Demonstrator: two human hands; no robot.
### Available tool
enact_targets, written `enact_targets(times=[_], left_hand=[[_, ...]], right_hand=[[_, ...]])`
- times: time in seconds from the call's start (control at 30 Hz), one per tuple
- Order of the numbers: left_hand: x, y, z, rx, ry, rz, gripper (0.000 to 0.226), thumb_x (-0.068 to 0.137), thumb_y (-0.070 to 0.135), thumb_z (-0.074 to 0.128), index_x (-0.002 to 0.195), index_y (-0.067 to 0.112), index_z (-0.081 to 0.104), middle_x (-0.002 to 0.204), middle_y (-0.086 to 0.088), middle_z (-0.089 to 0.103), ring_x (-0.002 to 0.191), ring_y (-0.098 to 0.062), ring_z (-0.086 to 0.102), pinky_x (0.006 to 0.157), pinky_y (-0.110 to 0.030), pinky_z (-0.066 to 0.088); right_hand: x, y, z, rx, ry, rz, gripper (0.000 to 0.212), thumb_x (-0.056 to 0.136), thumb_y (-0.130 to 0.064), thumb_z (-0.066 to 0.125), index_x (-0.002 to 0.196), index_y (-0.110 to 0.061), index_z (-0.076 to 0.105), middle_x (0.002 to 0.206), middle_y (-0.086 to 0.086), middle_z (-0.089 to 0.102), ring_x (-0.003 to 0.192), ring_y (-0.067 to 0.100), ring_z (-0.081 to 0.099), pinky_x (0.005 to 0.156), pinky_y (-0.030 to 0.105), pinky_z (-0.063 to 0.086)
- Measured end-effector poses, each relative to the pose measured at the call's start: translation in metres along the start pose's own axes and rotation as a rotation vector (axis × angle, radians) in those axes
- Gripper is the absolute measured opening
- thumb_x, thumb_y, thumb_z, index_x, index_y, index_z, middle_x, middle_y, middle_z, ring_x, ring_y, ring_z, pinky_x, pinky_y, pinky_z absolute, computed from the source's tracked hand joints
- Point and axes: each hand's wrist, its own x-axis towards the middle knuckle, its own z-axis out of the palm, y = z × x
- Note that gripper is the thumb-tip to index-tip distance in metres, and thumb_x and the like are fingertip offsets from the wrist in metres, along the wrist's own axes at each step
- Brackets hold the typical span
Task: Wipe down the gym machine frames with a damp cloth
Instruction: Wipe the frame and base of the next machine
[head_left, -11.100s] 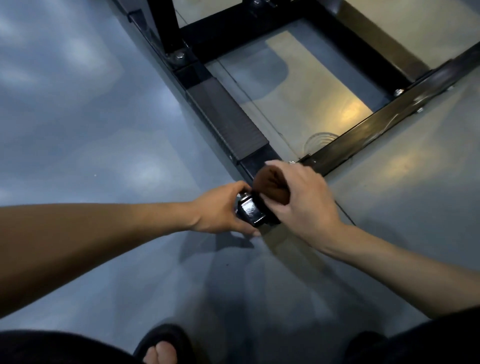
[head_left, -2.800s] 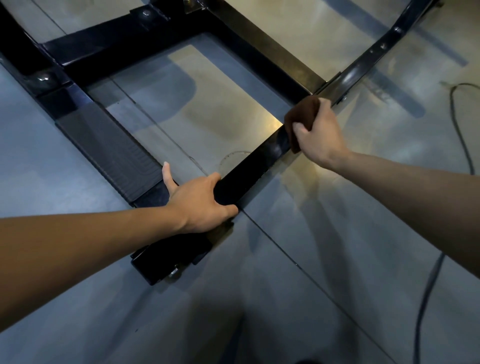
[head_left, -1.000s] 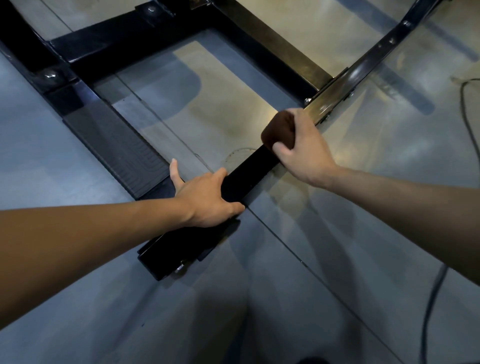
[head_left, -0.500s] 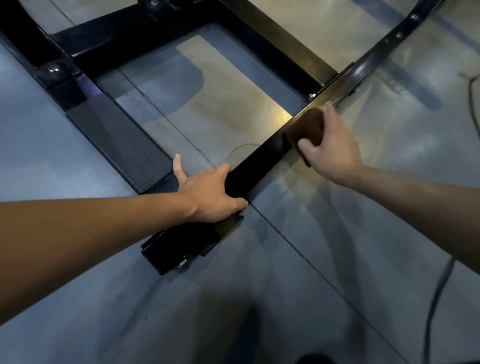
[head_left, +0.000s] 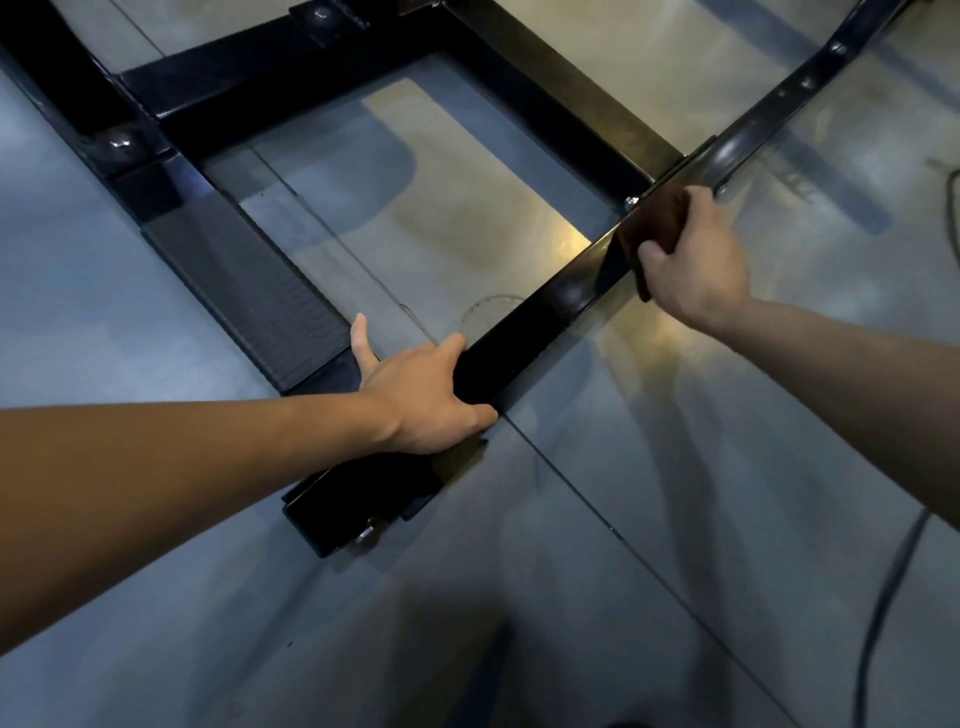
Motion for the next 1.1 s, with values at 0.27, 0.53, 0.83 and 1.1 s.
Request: enact_targets(times=[0.27,0.53,0.83,1.1], left_hand=[[0.001,0.000,0.002,-0.002,0.007,-0.003,0.046,0.082,0.072,0.055,0.091,0.029,0.042,0.086,0.009,0.064,0.093,-0.016,0.065,0.111,-0.064,-0.028],[0.000,0.001,0.004,0.000,0.025,0.000,0.043,0.083,0.068,0.055,0.088,0.028,0.041,0.081,0.008,0.063,0.085,-0.013,0.064,0.112,-0.064,-0.026],[0.001,-0.002,0.004,0.002,0.009,-0.011,0.044,0.081,0.070,0.055,0.091,0.028,0.044,0.082,0.009,0.064,0.087,-0.013,0.065,0.112,-0.063,-0.027],[0.001,-0.002,0.004,0.006,0.003,0.001,0.044,0.082,0.072,0.054,0.093,0.030,0.043,0.085,0.010,0.063,0.088,-0.011,0.064,0.110,-0.064,-0.029]], right_hand=[[-0.033,-0.006,0.007,-0.058,-0.125,-0.487,0.057,0.084,-0.020,0.068,0.138,-0.028,0.050,0.129,0.004,0.051,0.115,0.031,0.056,0.087,0.042,0.050],[0.011,-0.002,0.010,-0.044,0.030,-0.122,0.060,0.091,-0.016,0.066,0.147,-0.017,0.042,0.142,0.017,0.046,0.123,0.041,0.055,0.104,0.047,0.048],[-0.019,0.022,0.017,-0.162,0.002,-0.501,0.066,0.081,-0.005,0.067,0.142,-0.018,0.046,0.138,0.016,0.048,0.119,0.041,0.052,0.098,0.054,0.050],[-0.015,0.000,0.013,-0.099,-0.073,-0.510,0.068,0.078,-0.003,0.064,0.142,-0.022,0.050,0.139,0.007,0.050,0.122,0.035,0.054,0.103,0.048,0.049]])
